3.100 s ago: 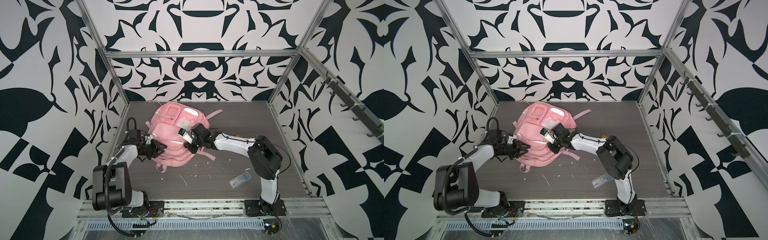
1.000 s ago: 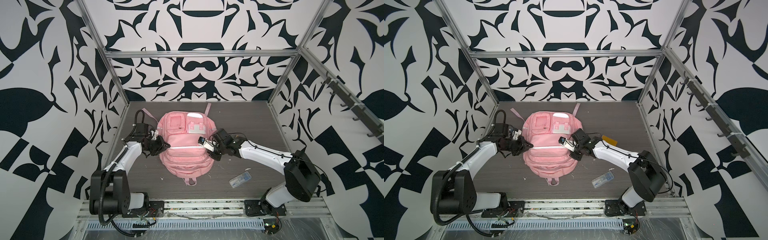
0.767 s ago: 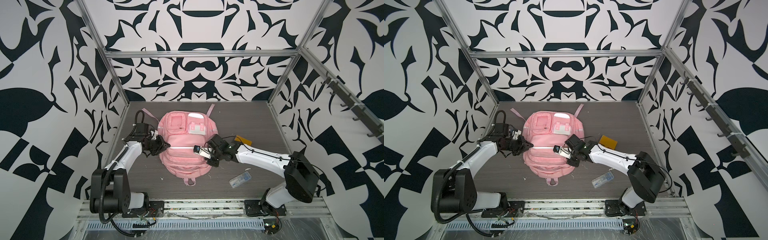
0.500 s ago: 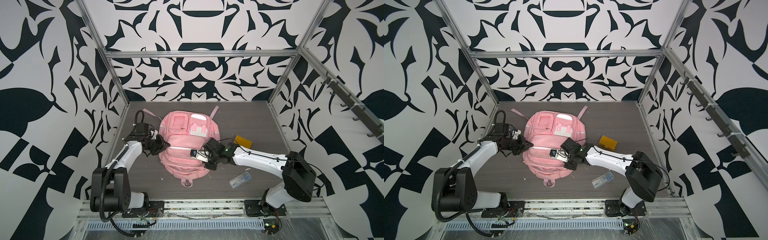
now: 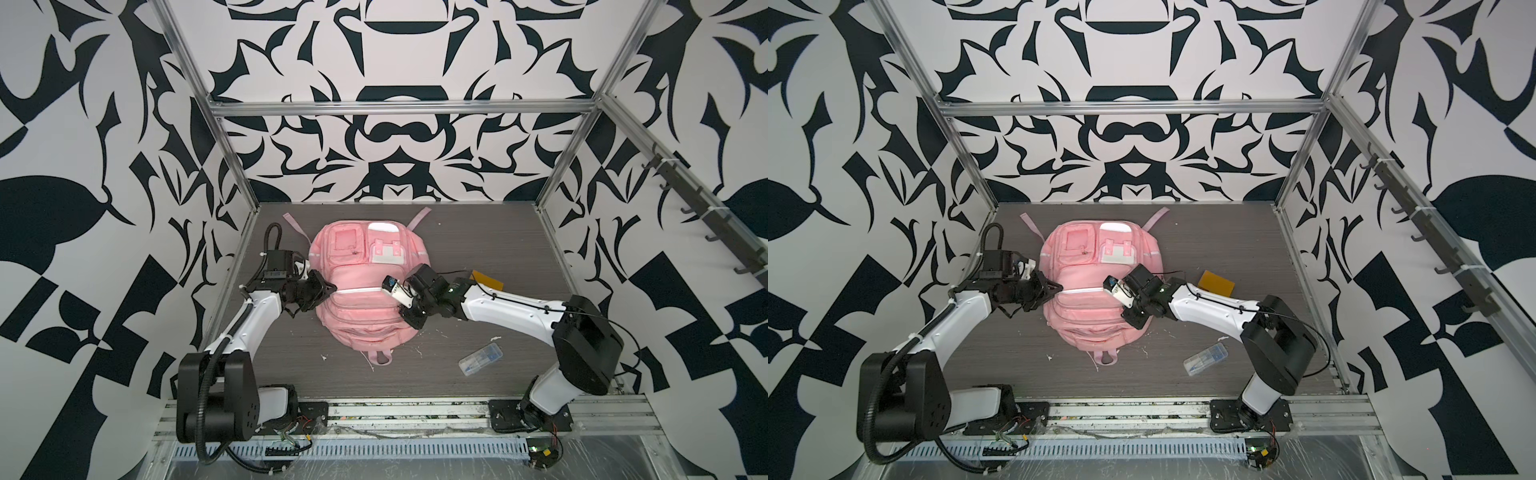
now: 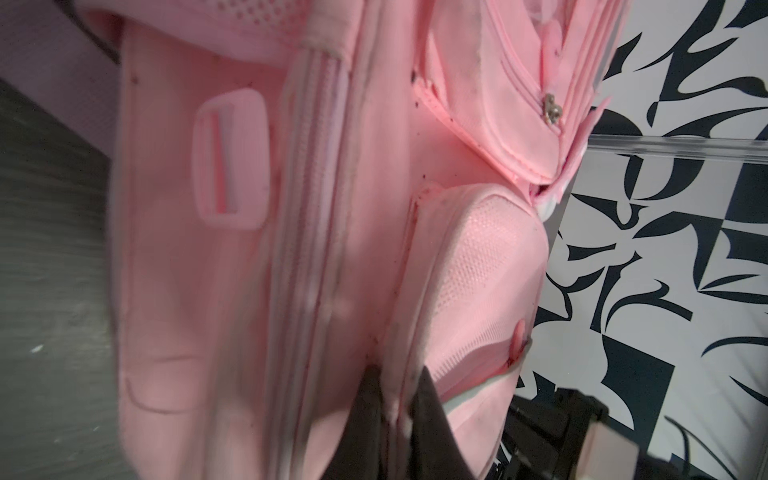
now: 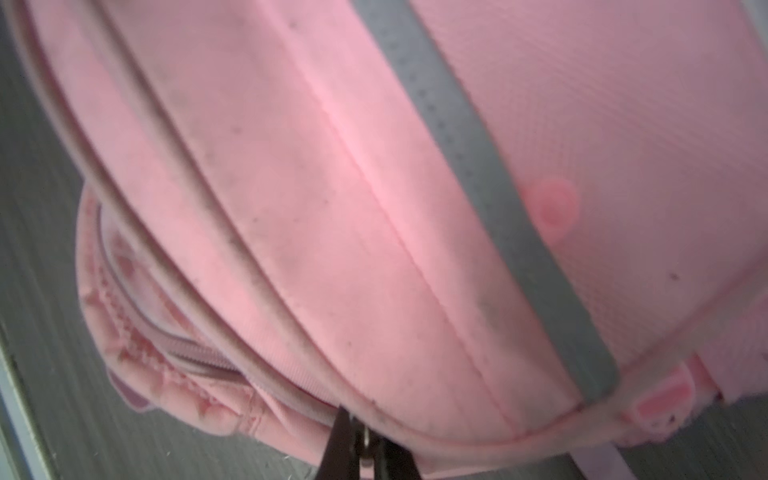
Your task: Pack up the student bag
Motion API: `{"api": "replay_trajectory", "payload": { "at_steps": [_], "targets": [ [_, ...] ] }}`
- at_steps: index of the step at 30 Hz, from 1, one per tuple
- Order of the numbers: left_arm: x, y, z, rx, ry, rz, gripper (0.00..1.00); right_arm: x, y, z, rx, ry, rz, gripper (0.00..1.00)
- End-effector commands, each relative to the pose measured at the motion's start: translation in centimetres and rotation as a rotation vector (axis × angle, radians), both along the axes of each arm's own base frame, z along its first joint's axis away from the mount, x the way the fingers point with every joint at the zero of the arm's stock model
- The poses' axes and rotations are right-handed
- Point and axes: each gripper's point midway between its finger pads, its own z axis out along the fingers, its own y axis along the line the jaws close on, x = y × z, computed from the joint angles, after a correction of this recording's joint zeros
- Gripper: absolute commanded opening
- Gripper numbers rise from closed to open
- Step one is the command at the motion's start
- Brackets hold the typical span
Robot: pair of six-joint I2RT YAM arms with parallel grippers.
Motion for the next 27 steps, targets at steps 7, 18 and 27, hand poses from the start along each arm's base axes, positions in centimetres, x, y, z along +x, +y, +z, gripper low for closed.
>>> {"api": "replay_trajectory", "payload": {
  "at_steps": [7, 18, 27],
  "targets": [
    [-3.9, -5.1, 0.0, -0.055, 0.052, -0.185, 0.28, 9.2, -2.1, 3.9, 0.107, -0.095, -0.234, 0.00],
    [-3.4, -3.5, 5.2, 0.442, -0.081, -0.456, 0.68, 12.4, -1.7, 3.4, 0.064, -0.088, -0.264, 0.00],
    [6.0, -5.2, 4.5, 0.522, -0.136, -0.496, 0.69, 12.1, -1.6, 2.9, 0.052, -0.071, -0.243, 0.00]
  ]
}}
